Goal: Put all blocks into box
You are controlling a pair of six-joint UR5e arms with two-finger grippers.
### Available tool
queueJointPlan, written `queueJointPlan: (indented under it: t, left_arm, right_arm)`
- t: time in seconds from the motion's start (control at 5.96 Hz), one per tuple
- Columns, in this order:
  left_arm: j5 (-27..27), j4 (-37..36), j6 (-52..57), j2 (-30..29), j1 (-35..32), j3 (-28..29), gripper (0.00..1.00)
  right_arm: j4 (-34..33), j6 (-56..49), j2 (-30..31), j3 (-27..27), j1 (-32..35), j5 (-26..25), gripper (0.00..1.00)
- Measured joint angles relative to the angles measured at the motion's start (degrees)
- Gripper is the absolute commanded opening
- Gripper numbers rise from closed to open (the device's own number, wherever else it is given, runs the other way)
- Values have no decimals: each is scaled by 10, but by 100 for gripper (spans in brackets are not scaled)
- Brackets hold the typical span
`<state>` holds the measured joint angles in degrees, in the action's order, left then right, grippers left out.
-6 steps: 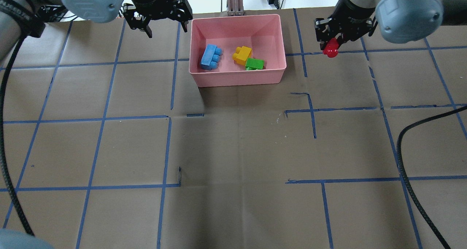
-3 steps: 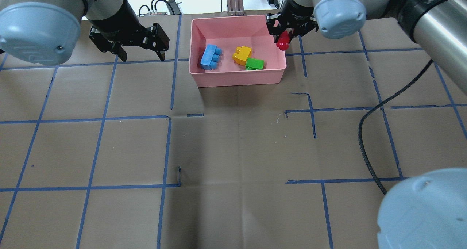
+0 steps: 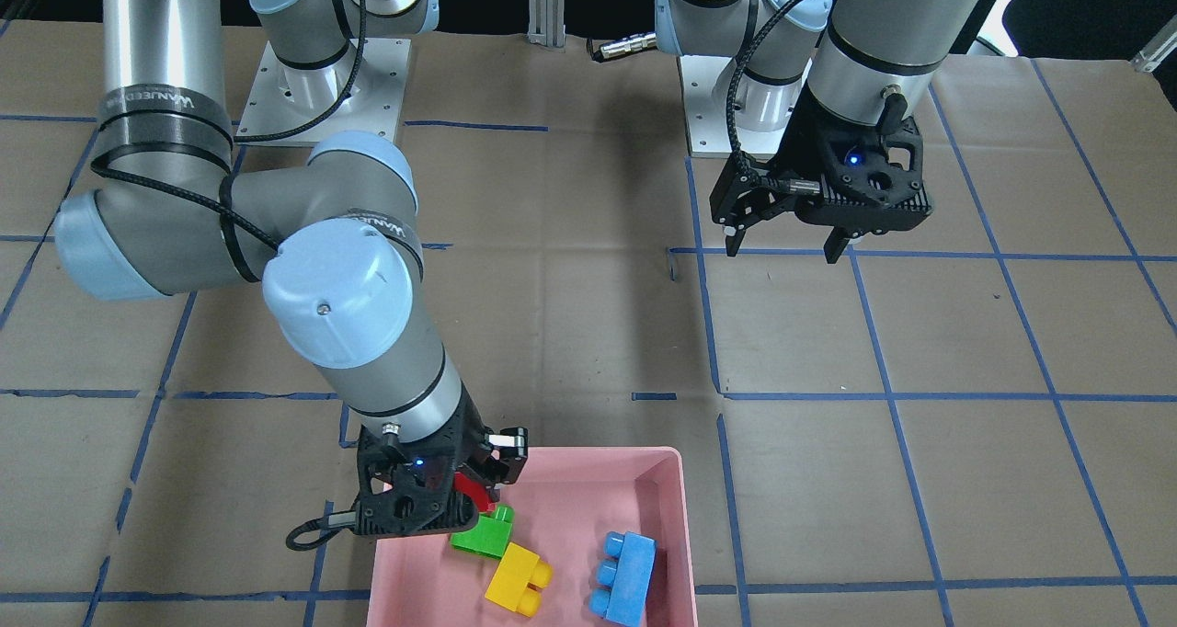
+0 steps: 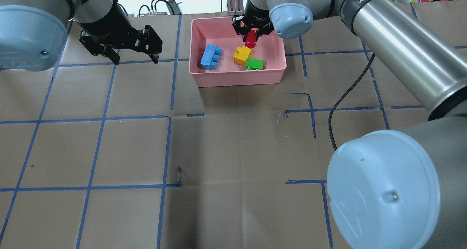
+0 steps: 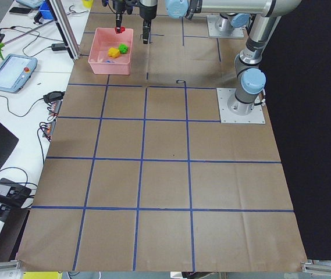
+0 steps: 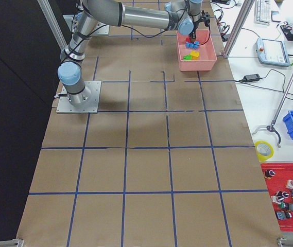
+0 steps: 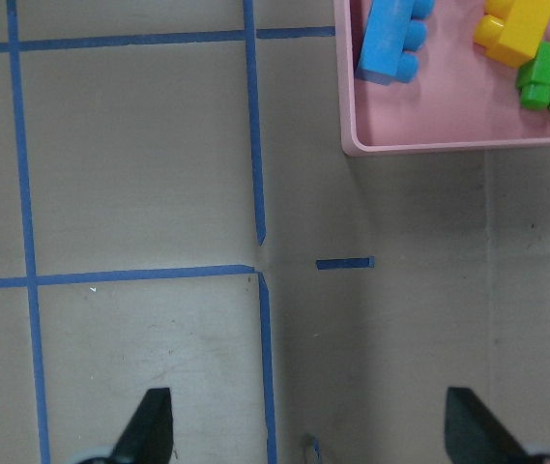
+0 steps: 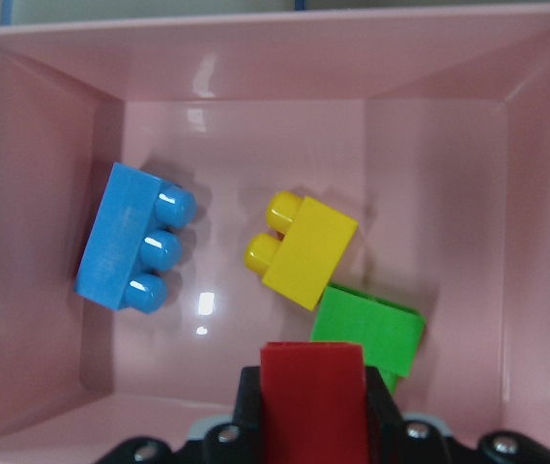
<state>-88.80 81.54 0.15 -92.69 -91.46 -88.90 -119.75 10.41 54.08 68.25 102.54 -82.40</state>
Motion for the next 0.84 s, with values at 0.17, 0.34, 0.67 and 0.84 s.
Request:
queueJointPlan:
  t: [0.17,0.34,0.67,0.84]
  left_arm:
    - [0,-3,-4,-1,1,2,100]
    - [-1,-3,-5,-1,1,3,100]
    - [-10,-3,0,3,2,-1,100]
    - [-27,-3,2,3,2,-2,100]
  right_arm:
    - [-50,1,-6,-5,2,-6,100]
    - [-81,0,-7,-6,3,-10,100]
    - [-90,-6,-7,-2,3,-12,100]
    - [-89,-7,-7,-2,3,-12,100]
